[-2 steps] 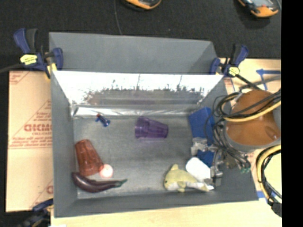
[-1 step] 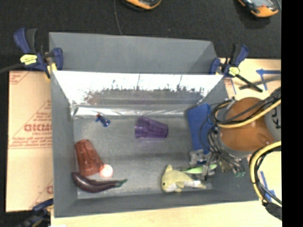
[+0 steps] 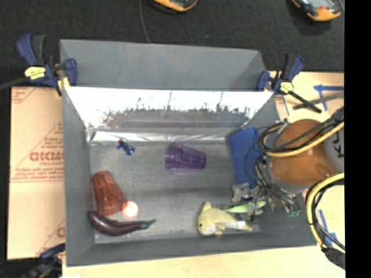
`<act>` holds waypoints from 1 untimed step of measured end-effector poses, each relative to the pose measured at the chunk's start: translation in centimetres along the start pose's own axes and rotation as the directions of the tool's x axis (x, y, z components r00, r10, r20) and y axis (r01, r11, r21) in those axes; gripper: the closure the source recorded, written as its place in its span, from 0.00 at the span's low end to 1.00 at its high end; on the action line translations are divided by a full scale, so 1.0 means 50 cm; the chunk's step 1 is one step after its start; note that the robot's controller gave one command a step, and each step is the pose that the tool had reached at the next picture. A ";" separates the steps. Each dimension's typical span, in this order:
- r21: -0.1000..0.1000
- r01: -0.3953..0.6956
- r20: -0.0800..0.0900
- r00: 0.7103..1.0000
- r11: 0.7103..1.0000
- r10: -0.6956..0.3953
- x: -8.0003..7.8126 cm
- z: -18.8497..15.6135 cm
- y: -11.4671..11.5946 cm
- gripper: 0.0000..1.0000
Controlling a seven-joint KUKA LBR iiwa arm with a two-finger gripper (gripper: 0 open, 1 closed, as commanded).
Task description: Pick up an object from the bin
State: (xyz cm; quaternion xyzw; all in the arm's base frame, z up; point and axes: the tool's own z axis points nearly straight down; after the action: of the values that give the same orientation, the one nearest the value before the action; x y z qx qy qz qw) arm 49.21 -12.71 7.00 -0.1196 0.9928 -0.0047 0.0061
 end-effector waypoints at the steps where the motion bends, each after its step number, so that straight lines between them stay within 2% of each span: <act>1: 0.000 0.002 0.000 1.000 1.000 -0.002 0.000 0.000 0.000 1.00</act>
Offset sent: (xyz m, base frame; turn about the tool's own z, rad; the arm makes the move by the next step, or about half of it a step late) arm 0.0000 0.0000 0.0000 0.0000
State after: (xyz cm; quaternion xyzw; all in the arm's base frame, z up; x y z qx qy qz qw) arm 49.21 -12.71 7.00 -0.1204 0.9927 -0.0048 0.0061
